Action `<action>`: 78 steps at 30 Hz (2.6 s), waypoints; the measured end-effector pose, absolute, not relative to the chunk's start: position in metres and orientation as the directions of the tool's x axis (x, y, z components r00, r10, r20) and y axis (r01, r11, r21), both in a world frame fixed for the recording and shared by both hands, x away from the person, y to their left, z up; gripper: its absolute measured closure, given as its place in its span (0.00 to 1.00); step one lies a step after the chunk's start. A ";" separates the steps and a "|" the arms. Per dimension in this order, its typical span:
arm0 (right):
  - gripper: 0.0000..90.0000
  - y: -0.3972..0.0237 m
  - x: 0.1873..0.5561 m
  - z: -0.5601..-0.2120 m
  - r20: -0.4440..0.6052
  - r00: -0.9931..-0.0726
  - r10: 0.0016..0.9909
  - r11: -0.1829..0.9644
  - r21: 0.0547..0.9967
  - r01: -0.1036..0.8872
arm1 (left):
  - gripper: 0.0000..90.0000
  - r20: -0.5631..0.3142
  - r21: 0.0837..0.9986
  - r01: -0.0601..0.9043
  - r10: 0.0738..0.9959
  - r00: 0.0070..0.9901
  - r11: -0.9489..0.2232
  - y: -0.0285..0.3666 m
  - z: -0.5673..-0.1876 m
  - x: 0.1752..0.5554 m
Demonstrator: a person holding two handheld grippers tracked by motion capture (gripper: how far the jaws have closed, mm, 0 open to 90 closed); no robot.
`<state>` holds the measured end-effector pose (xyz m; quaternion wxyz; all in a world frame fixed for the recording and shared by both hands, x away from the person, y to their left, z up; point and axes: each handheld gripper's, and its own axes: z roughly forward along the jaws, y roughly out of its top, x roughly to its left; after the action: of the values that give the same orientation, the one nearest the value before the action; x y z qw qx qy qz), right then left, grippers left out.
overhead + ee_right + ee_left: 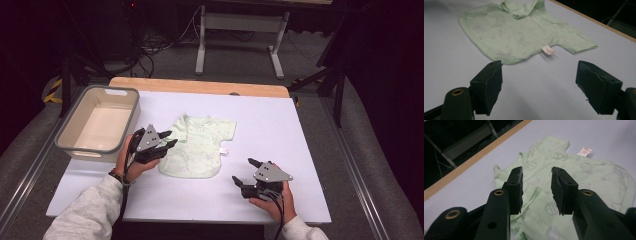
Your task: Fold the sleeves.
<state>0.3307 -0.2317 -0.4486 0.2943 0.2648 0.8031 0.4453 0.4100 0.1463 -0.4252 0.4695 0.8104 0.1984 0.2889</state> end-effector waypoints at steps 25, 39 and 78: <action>0.24 -0.235 0.332 -0.448 -0.233 -0.660 0.714 0.437 0.885 0.161 | 0.23 0.263 0.904 0.023 0.599 0.757 -0.426 0.179 -0.431 0.366; 0.23 -0.236 0.338 -0.451 -0.198 -0.658 0.726 0.415 0.890 0.190 | 0.12 0.204 0.915 0.089 0.640 0.741 -0.394 0.206 -0.454 0.349; 0.33 -0.218 0.534 -0.435 -0.097 -0.492 0.865 0.357 0.809 0.467 | 0.05 0.115 0.917 0.162 0.632 0.767 -0.364 0.217 -0.469 0.347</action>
<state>0.5337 -0.2176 -0.4350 0.2667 0.4274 0.7793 0.3728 0.3468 0.2171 -0.4691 0.5051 0.7926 0.2504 0.2322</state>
